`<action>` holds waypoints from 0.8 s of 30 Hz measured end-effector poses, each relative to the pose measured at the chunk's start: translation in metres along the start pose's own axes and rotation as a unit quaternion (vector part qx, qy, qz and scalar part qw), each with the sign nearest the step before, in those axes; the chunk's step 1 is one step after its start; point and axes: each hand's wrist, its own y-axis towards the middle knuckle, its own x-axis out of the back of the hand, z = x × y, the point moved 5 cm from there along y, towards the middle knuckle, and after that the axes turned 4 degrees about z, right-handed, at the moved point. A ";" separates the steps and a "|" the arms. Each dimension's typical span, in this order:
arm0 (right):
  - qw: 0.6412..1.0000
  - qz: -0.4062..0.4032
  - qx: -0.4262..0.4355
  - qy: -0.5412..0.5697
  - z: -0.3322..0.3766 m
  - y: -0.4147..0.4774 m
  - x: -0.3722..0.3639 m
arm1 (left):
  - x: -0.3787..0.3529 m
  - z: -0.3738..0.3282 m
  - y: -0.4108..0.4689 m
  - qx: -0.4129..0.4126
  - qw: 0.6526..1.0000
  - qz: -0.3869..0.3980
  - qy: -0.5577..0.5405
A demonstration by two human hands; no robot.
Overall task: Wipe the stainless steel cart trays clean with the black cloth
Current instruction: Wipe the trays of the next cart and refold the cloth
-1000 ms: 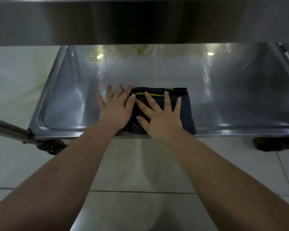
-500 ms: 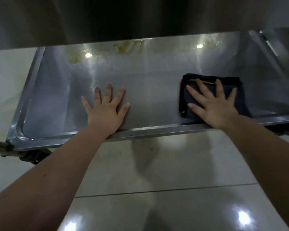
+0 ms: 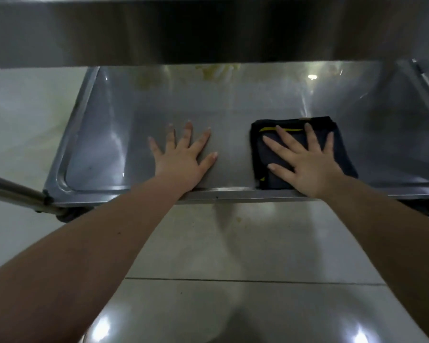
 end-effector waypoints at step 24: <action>0.998 0.006 -0.039 0.057 -0.019 -0.006 -0.008 | -0.005 -0.094 -0.004 -0.009 0.999 0.013 -0.045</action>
